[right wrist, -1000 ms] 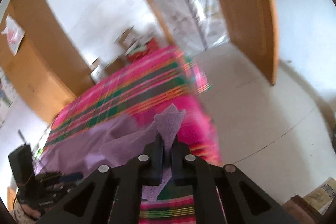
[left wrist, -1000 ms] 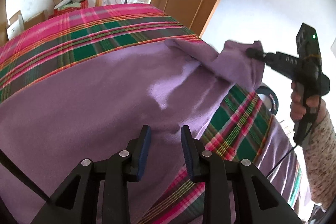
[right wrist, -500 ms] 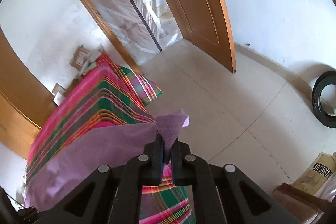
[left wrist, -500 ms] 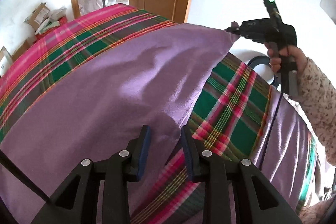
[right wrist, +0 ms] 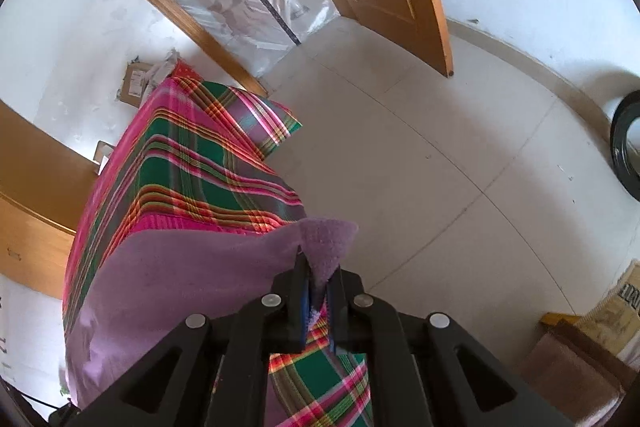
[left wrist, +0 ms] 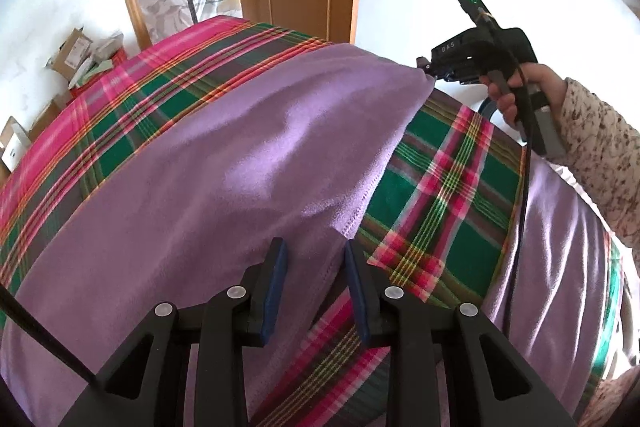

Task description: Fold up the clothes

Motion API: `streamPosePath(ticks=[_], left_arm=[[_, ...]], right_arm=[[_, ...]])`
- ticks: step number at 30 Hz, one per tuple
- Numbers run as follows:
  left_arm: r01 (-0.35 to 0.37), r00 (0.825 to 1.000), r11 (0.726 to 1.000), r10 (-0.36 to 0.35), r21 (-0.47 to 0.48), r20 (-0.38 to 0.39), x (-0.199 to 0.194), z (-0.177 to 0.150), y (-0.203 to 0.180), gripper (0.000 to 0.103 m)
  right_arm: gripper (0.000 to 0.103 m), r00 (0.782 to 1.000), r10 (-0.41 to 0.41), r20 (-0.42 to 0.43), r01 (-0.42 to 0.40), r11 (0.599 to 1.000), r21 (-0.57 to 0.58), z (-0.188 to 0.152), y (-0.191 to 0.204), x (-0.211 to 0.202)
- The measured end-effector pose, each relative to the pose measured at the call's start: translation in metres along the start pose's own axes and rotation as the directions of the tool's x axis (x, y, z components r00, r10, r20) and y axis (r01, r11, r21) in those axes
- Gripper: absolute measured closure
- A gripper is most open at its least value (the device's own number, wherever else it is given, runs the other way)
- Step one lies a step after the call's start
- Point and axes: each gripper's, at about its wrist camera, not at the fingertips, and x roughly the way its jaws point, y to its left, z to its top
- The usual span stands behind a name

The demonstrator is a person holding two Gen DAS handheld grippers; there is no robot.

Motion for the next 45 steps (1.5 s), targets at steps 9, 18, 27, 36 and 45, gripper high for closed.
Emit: streamPosePath(ticks=[9, 18, 27, 36, 45], left_arm=[[0.061, 0.998, 0.998, -0.061, -0.029, 0.002, 0.0, -0.005, 0.001, 0.088], [0.11, 0.994, 0.986, -0.108, -0.122, 0.025, -0.015, -0.009, 0.015, 0.094], [0.03, 0.996, 0.981, -0.015, -0.194, 0.082, -0.081, -0.04, 0.044, 0.092], [-0.218, 0.969, 0.9, 0.244, -0.377, 0.024, -0.167, -0.127, 0.124, 0.082], [-0.322, 0.933, 0.744, 0.354, -0.585, -0.063, -0.198, -0.224, 0.18, 0.082]], right_arm=[[0.096, 0.998, -0.022, 0.056, 0.021, 1.0, 0.011, -0.001, -0.006, -0.021], [0.076, 0.969, -0.244, 0.044, 0.246, 0.968, -0.041, -0.004, 0.005, -0.013], [0.076, 0.946, -0.202, 0.253, 0.25, 0.952, -0.177, -0.022, 0.055, -0.102], [0.072, 0.992, 0.126, 0.015, -0.09, 0.78, -0.619, -0.119, 0.189, -0.115], [0.072, 0.927, 0.179, -0.328, -0.372, 0.538, -0.757, -0.23, 0.284, -0.067]])
